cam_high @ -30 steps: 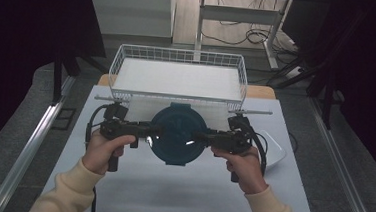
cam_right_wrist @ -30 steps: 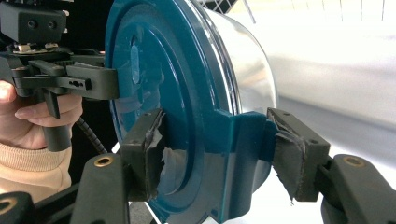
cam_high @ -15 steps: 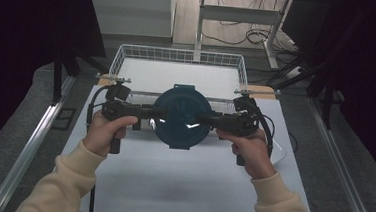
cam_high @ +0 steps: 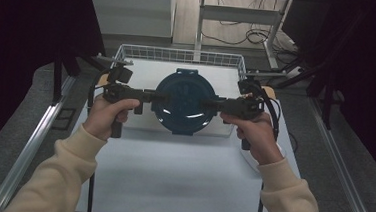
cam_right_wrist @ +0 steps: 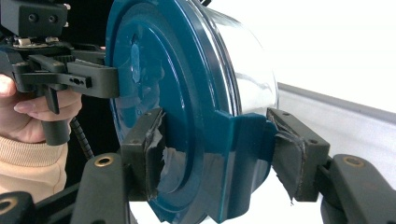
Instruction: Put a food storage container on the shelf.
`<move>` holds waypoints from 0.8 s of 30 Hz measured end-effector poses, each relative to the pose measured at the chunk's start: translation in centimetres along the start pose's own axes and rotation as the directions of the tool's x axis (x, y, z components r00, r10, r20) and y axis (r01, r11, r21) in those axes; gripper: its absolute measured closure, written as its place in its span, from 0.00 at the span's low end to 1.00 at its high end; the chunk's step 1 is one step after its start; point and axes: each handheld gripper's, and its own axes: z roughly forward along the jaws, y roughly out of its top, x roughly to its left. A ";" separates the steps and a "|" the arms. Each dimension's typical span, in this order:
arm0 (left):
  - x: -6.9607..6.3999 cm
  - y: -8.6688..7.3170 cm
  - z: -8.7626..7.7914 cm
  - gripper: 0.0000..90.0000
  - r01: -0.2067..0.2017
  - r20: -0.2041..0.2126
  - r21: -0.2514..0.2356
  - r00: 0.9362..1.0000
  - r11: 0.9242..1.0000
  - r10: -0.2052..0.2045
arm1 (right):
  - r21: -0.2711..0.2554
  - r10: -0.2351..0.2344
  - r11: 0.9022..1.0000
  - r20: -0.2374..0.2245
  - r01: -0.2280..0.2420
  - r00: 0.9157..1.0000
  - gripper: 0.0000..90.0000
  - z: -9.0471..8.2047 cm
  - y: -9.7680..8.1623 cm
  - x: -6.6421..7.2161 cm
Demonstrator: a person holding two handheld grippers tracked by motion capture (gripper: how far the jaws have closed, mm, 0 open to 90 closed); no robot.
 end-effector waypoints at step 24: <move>1.0 5.6 -0.1 0.47 -0.005 -0.002 -0.003 1.000 1.000 0.005 | -0.009 -0.020 1.000 -0.004 0.020 1.000 0.44 0.3 5.6 -0.9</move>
